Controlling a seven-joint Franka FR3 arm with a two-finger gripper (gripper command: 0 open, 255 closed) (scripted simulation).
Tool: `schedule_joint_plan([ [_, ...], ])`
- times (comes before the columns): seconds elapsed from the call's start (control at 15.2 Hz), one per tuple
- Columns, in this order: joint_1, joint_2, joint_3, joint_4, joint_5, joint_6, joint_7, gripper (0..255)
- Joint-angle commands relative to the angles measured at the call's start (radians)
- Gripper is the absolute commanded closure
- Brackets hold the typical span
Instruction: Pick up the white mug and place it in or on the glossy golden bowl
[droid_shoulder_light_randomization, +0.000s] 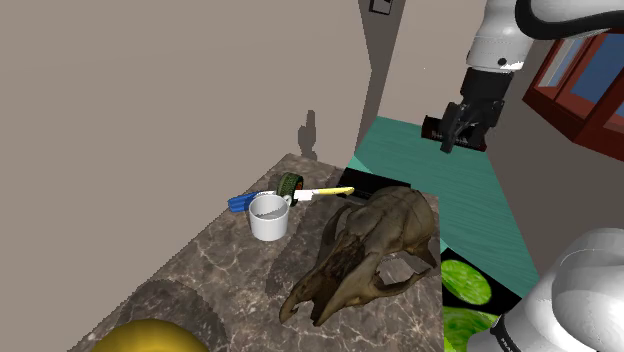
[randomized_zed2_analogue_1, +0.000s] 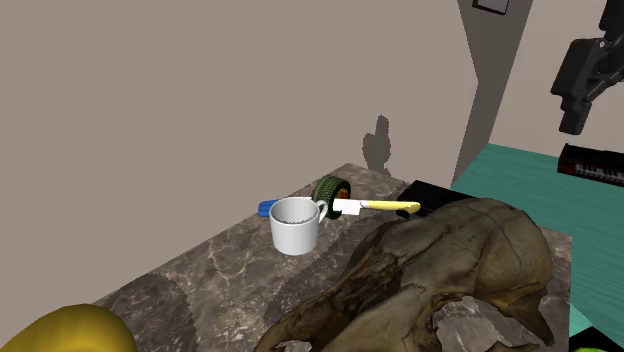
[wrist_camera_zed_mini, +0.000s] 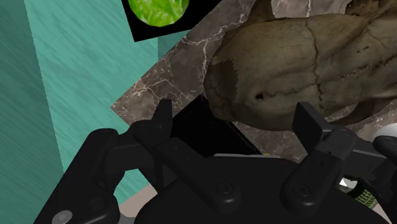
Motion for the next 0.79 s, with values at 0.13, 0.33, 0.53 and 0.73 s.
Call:
schedule_joint_plan([
  [0.13, 0.014, 0.029, 0.033, -0.013, 0.024, 0.046, 0.041, 0],
  [0.33, 0.034, 0.083, 0.083, -0.023, 0.057, 0.115, 0.100, 0],
  [0.53, 0.053, 0.147, 0.132, -0.020, 0.083, 0.184, 0.158, 0],
  [0.73, 0.069, 0.222, 0.180, -0.006, 0.103, 0.252, 0.215, 0],
])
